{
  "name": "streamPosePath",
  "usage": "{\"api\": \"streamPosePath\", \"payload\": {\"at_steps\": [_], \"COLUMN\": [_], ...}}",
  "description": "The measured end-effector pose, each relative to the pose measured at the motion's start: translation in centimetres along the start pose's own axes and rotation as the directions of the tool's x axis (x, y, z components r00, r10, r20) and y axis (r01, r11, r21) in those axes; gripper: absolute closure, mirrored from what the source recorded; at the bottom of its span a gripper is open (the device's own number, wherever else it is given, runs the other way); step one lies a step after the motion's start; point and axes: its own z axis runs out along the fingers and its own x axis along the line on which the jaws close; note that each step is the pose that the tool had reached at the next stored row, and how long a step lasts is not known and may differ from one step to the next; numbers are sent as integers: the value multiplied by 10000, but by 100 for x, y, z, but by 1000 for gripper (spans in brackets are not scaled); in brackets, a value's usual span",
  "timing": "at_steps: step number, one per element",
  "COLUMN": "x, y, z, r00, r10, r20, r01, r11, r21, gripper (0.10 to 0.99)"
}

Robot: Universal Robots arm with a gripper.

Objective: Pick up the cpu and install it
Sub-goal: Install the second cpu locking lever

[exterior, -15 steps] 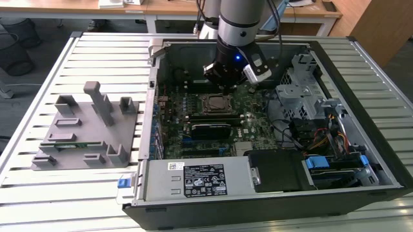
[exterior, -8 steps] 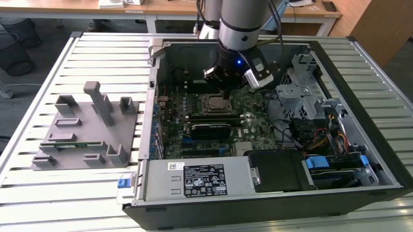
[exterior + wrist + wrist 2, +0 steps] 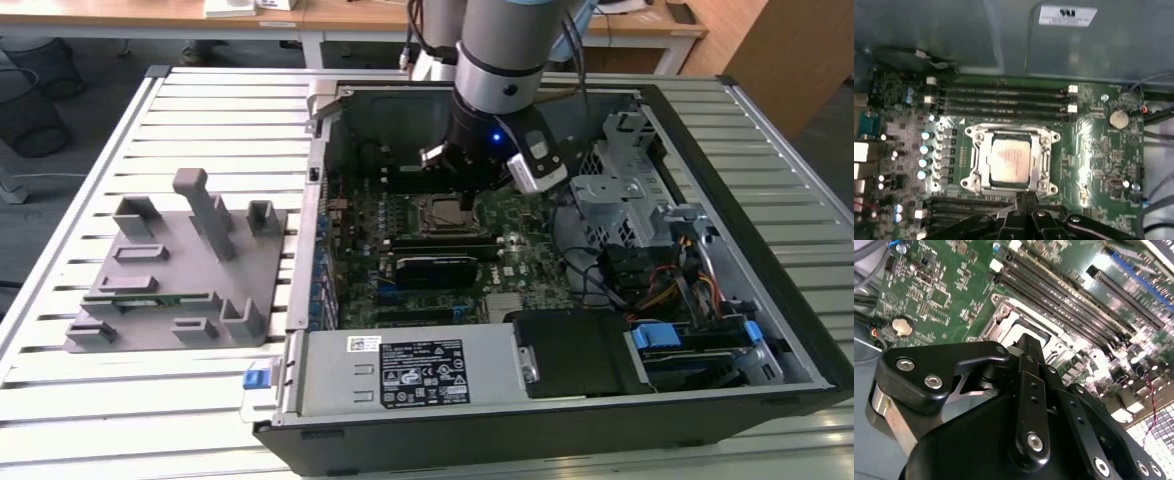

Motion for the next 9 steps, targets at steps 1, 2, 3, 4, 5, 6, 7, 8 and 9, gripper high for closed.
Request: {"api": "streamPosePath", "payload": {"at_steps": [1,2,3,4,5,6,7,8,9], "x": [0,1,2,3,4,5,9,17,34], "y": [-13,-31,-54,-81,-110,-132,-144,-149,-151], "z": [1,5,10,17,24,30,38,44,49], "r00": [10000,10000,10000,10000,10000,10000,10000,10000,10000], "r10": [0,-1,0,1,1,1,1,3,1], "r20": [-10,-12,-16,-21,-28,-31,-32,-33,-33], "r01": [0,0,0,-1,-1,-1,-2,-3,-2], "r11": [10000,10000,9999,9999,9999,9999,9999,9999,9999], "r21": [-63,-98,-122,-135,-141,-142,-143,-143,-144], "gripper": [980,980,980,980,980,980,980,980,980]}}
